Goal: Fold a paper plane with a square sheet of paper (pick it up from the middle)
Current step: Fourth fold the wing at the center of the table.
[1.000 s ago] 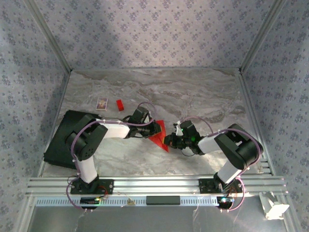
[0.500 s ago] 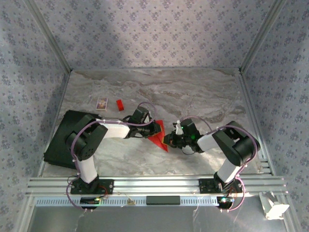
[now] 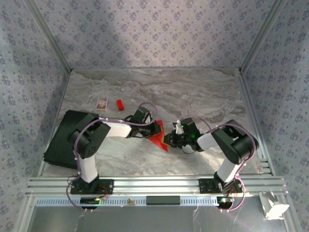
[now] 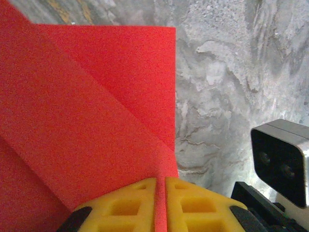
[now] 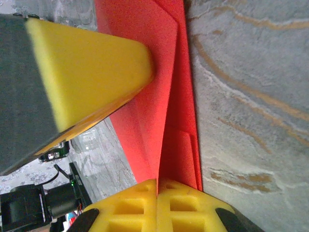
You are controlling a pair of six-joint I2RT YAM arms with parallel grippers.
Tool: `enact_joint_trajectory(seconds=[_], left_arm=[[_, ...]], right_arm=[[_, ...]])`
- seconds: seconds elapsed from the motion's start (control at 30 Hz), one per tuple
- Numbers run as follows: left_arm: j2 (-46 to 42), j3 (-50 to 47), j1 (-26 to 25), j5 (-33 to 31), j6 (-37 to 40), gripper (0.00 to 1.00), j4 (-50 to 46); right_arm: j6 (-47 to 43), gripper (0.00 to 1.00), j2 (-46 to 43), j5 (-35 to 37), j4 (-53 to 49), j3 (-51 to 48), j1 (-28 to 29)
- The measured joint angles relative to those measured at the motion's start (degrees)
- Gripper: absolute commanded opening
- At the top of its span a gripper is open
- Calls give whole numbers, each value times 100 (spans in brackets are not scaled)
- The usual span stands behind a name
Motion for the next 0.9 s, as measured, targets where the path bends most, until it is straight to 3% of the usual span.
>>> enact_joint_trajectory(seconds=[0.47, 0.7, 0.9], left_arm=[[59, 55, -26, -37, 37, 10, -68], [87, 61, -24, -33, 39, 9, -61], [92, 59, -24, -33, 39, 9, -57]], right_arm=[[0, 0, 11, -22, -22, 13, -7], [-4, 14, -35, -24, -133, 39, -15], [-181, 18, -216, 81, -595, 173, 70]])
